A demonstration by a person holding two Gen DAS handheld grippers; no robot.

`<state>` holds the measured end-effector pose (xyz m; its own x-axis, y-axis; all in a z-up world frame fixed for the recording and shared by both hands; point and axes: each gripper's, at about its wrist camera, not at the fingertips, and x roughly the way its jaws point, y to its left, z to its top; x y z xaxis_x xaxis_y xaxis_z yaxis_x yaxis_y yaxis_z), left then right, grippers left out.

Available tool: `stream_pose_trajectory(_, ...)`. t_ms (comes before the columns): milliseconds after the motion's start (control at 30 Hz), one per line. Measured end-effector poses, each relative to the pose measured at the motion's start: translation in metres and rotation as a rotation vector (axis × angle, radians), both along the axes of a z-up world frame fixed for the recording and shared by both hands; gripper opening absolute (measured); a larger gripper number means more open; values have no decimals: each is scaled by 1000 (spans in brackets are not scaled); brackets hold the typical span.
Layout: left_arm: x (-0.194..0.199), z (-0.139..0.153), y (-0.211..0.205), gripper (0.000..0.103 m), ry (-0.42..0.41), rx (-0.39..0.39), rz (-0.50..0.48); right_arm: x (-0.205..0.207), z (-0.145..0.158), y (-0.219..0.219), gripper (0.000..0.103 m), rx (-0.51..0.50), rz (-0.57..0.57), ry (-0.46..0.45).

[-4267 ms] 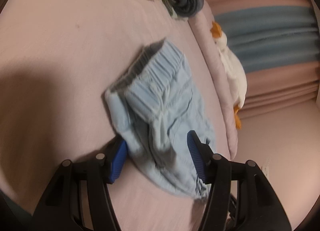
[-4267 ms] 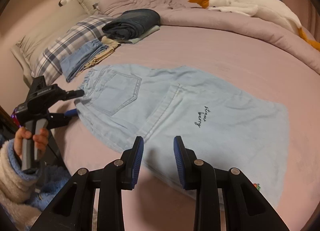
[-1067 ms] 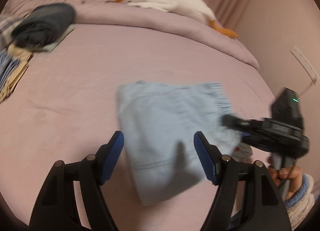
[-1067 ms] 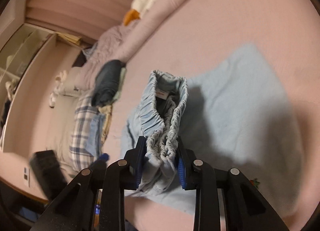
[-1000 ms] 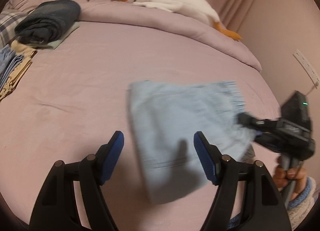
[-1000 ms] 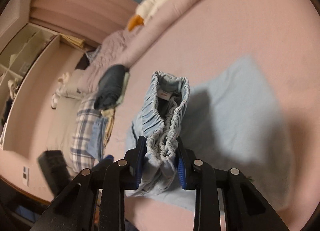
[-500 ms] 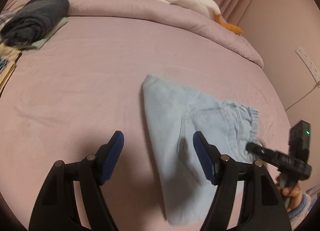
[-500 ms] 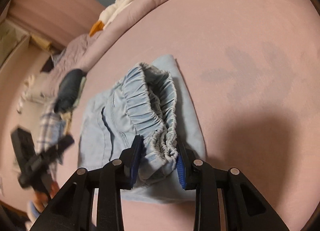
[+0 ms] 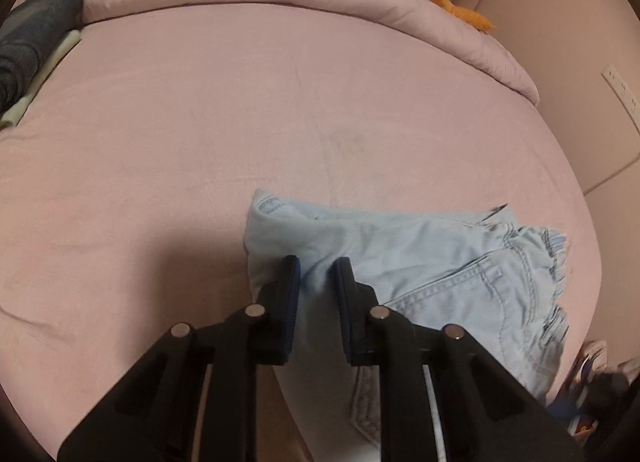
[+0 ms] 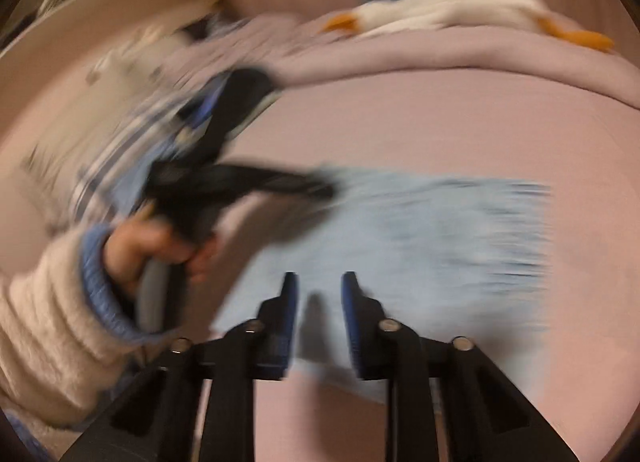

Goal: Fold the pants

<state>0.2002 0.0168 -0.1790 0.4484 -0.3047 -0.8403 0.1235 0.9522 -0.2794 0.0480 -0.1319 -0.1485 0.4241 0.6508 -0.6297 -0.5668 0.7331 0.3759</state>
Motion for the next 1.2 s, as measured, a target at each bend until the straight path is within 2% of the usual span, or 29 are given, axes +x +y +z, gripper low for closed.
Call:
stream_pose_trajectory(100,1,1,1,18,-2,5,-20,-8,-15,42,21,-115,126,-40)
stream_pose_trajectory(200,4,0,4,20,2,-11,-16,-16,-35,52,21,-232,173,-39)
stream_pose_trajectory(233,5,0,4,20,0,-16,-12,-18,-34,49,21,-227,173,-52)
stream_pose_trajectory(300,3,1,2,20,-8,-7,-6,-18,-33,40,21,-206,181,-18)
stream_pose_trajectory(367,-6,6,0,19,-16,17,0,-13,-26,20,21,-131,181,39)
stream_pose_trajectory(433,-20,14,0,16,-44,20,-9,-5,-11,-7,21,-41,127,48)
stream_pose_trajectory(500,-40,24,1,16,-68,-15,-31,4,4,-37,21,-6,26,-6)
stream_pose_trajectory(567,-64,30,0,16,-87,-48,-62,21,9,-69,21,-20,-102,-30)
stream_pose_trajectory(633,-83,28,-5,16,-85,-66,-91,36,1,-92,21,-80,-207,-14)
stream_pose_trajectory(733,-113,12,-9,15,-57,-91,-123,47,-22,-102,21,-148,-251,51)
stream_pose_trajectory(800,-125,3,-11,15,-67,-92,-126,47,-33,-109,21,-126,-259,65)
stream_pose_trajectory(933,-133,7,-5,16,-66,-123,-100,44,-19,-118,22,-95,-255,78)
stream_pose_trajectory(1000,-136,13,4,20,-65,-147,-85,40,-18,-126,28,-32,-254,99)
stream_pose_trajectory(1033,-137,15,11,24,-70,-148,-68,39,-16,-126,40,9,-262,107)
stream_pose_trajectory(1067,-139,17,16,41,-70,-147,-47,37,-14,-134,60,43,-284,116)
stream_pose_trajectory(1100,-138,17,23,62,-67,-149,-17,38,-16,-141,67,59,-312,132)
stream_pose_trajectory(1133,-137,16,30,66,-68,-160,9,37,-19,-148,72,72,-327,142)
stream_pose_trajectory(1200,-129,12,44,65,-47,-199,63,41,-28,-159,72,113,-355,199)
